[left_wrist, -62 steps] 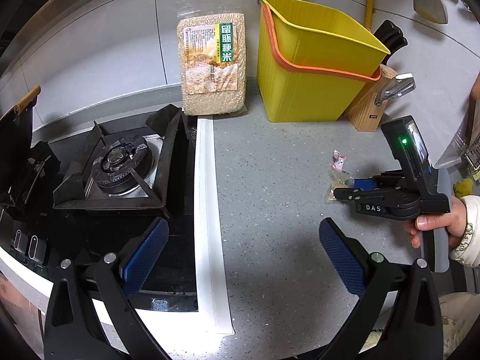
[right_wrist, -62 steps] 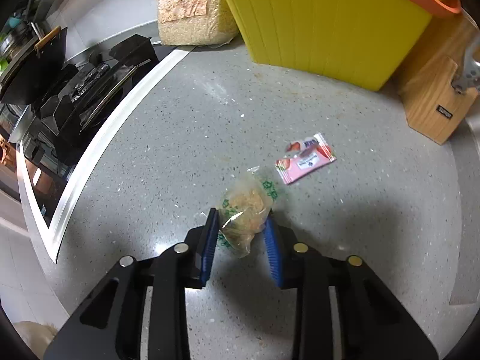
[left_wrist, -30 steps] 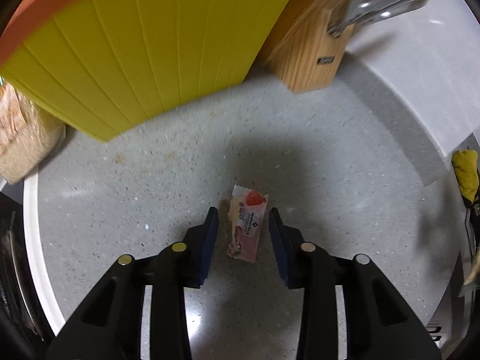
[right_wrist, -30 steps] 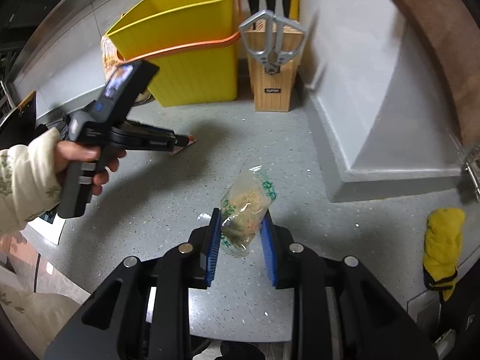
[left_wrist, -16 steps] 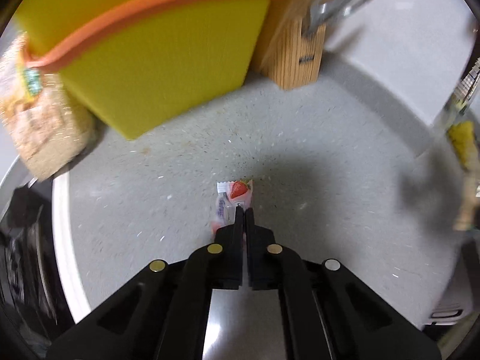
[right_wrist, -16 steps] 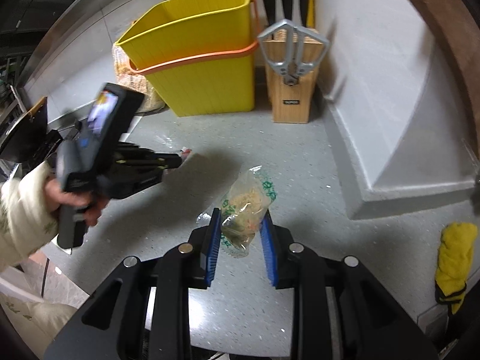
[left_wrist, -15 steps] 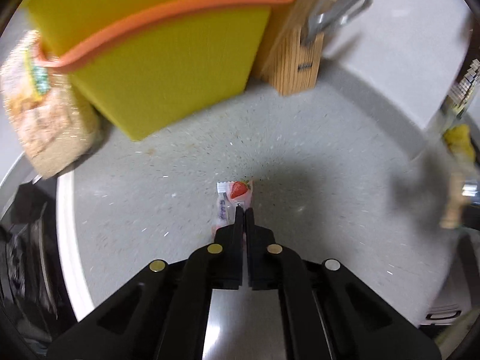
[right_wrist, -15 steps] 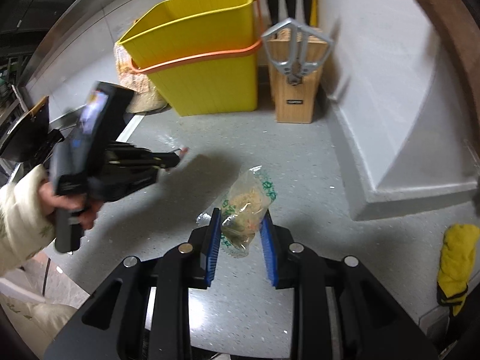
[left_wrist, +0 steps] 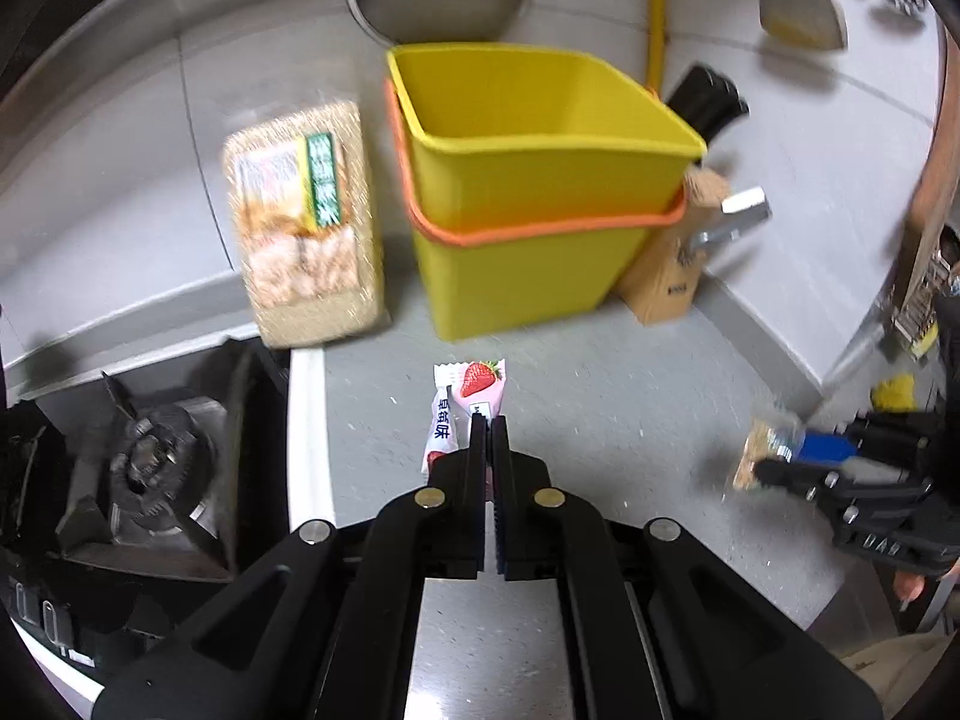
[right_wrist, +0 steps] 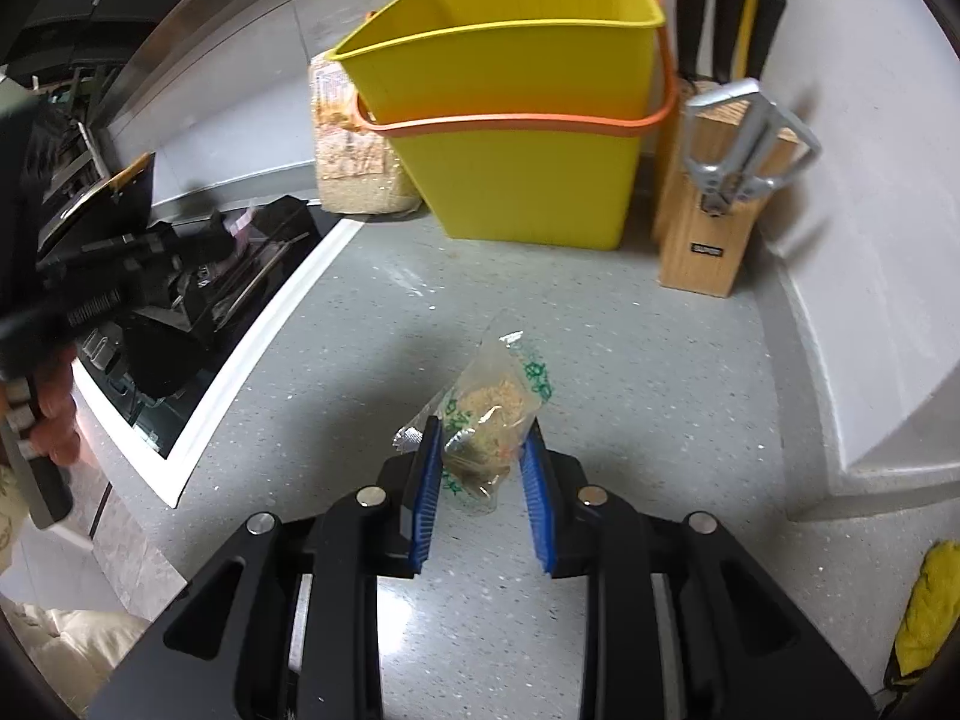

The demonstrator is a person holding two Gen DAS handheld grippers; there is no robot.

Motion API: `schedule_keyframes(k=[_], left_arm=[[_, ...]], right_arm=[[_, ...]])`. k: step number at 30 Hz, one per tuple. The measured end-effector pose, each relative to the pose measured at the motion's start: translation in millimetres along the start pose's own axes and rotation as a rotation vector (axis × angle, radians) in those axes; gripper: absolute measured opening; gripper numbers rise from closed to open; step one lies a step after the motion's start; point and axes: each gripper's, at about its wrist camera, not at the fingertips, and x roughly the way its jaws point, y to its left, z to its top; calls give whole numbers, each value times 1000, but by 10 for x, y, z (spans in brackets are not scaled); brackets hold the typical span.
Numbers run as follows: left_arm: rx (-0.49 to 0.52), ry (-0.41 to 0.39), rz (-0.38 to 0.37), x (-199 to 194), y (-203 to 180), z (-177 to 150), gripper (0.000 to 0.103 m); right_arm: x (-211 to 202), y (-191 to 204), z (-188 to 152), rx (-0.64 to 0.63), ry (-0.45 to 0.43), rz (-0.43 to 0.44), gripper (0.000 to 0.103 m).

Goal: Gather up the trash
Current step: 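Carry the pink candy wrapper over the yellow bucket and open the left gripper, then carry the clear green-printed bag over the yellow bucket and open the right gripper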

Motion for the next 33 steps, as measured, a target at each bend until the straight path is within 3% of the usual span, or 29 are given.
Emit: schedule_keyframes(k=[9, 18, 21, 23, 26, 28, 29, 33], left_arm=[[43, -135, 11, -214, 99, 678, 4], [85, -121, -101, 128, -71, 1308, 4], [129, -107, -95, 270, -194, 1562, 4], [138, -47, -44, 451, -245, 1705, 6], [117, 49, 7, 671, -260, 1738, 23], [100, 14, 3, 604, -252, 1672, 80], [96, -13, 15, 556, -251, 1646, 89], [79, -74, -5, 315, -179, 1483, 92]], right_arm=[[-166, 1, -26, -13, -43, -25, 24], [-455, -206, -194, 41, -94, -123, 25], [-496, -278, -258, 75, -89, -139, 25], [-531, -298, -280, 84, -94, -145, 25], [-599, -311, -299, 90, -109, -154, 25], [-628, -320, -316, 94, -112, -161, 25], [-634, -332, -325, 98, -111, -162, 25], [-636, -355, -330, 109, -105, -161, 25]])
